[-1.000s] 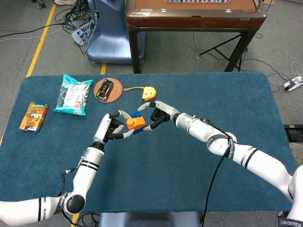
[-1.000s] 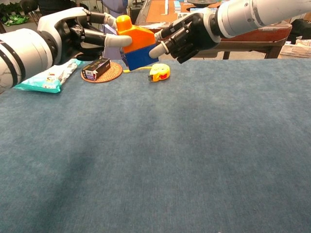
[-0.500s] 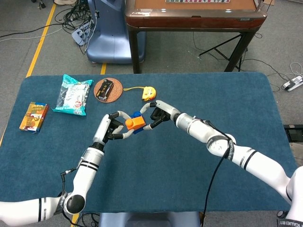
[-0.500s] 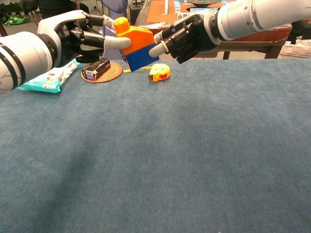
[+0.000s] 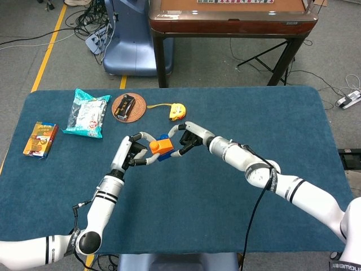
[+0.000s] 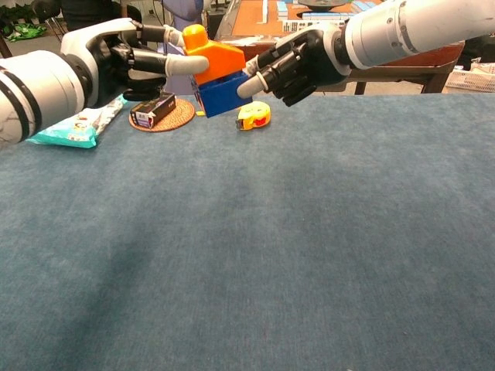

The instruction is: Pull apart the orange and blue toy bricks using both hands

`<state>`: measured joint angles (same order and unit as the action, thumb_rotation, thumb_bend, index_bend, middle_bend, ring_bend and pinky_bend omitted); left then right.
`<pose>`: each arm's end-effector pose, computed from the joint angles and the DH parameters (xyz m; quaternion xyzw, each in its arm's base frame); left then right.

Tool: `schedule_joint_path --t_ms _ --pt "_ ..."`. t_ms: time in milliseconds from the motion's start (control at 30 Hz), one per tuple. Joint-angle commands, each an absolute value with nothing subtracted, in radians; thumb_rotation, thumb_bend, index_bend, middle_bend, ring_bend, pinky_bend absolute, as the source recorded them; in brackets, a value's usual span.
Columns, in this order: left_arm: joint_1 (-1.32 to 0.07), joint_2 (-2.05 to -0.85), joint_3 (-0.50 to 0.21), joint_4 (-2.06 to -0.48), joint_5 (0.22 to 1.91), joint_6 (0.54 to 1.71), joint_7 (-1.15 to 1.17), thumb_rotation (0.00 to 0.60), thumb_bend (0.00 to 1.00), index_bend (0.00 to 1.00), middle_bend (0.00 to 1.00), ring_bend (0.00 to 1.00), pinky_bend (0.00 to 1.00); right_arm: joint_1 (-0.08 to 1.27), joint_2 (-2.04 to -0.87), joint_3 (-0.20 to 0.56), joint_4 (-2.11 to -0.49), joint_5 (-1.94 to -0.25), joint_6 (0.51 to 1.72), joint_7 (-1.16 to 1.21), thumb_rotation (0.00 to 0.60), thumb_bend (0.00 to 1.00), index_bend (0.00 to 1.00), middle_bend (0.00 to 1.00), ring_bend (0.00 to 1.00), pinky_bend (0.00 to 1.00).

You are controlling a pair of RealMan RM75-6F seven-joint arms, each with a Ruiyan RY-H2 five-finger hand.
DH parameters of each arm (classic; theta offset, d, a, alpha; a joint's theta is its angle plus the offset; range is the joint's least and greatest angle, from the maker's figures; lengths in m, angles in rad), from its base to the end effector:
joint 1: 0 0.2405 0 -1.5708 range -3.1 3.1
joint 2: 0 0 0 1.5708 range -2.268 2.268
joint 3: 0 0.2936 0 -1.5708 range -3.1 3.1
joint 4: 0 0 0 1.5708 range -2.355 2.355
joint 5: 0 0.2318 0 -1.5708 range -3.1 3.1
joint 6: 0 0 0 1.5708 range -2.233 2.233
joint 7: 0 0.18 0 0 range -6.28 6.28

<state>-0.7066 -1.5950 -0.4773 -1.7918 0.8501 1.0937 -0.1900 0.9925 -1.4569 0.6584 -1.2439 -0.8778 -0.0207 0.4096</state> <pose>-0.0770 0.4053 -0.0052 -0.4046 -0.6669 -0.5906 0.2067 -0.0510 -0.5114 -0.0201 0.5934 -0.7134 0.3555 0.1122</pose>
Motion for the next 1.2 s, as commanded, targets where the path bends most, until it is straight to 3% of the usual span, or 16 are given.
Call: schedule_joint_path --t_ms 33,400,667,767,833,900,1000,1067,1200 --pt "-0.706 -1.596 -0.48 -1.793 0.849 1.094 -0.194 0.6 0.39 0.79 1.0 1.0 1.0 0.994 -1.455 0.653 -1.244 -0.882 -0.018 0.41 0.6 0.0 0.68 1.0 1.0 1.0" --pt "-0.691 -1.591 -0.478 -1.778 0.839 1.101 -0.206 0.6 0.39 0.79 1.0 1.0 1.0 0.983 -1.418 0.599 -1.252 -0.923 0.02 0.385 0.6 0.0 0.69 1.0 1.0 1.0" --pt "-0.702 -1.573 -0.388 -1.722 0.844 1.051 -0.099 0.6 0.39 0.76 1.0 1.0 1.0 0.975 -1.367 0.458 -1.271 -0.986 0.186 0.301 0.6 0.0 0.68 1.0 1.0 1.0" --pt "-0.71 -1.59 -0.356 -1.691 0.869 1.046 -0.068 0.6 0.38 0.64 1.0 1.0 1.0 0.985 -1.364 0.38 -1.27 -0.995 0.264 0.237 0.6 0.0 0.56 1.0 1.0 1.0" --pt "-0.718 -1.604 -0.332 -1.662 0.894 1.043 -0.041 0.6 0.29 0.5 1.0 1.0 1.0 0.992 -1.365 0.334 -1.274 -0.989 0.307 0.195 0.6 0.0 0.46 1.0 1.0 1.0" --pt "-0.727 -1.612 -0.311 -1.641 0.901 1.03 -0.01 0.6 0.16 0.28 1.0 1.0 1.0 1.006 -1.357 0.291 -1.281 -0.974 0.325 0.154 0.6 0.0 0.26 1.0 1.0 1.0" --pt "-0.729 -1.629 -0.306 -1.622 0.909 1.042 0.006 0.6 0.04 0.05 1.0 1.0 1.0 1.022 -1.344 0.251 -1.298 -0.947 0.346 0.115 0.6 0.0 0.05 0.98 1.0 1.0" --pt "-0.723 -1.644 -0.309 -1.607 0.922 1.07 0.007 0.6 0.01 0.01 1.0 1.0 1.0 1.026 -1.333 0.233 -1.319 -0.92 0.374 0.098 0.6 0.0 0.0 0.97 0.99 1.0" --pt "-0.712 -1.637 -0.315 -1.602 0.926 1.079 0.005 0.6 0.0 0.0 1.0 1.0 1.0 1.018 -1.3 0.21 -1.377 -0.89 0.453 0.063 0.6 0.0 0.0 0.94 0.96 1.0"
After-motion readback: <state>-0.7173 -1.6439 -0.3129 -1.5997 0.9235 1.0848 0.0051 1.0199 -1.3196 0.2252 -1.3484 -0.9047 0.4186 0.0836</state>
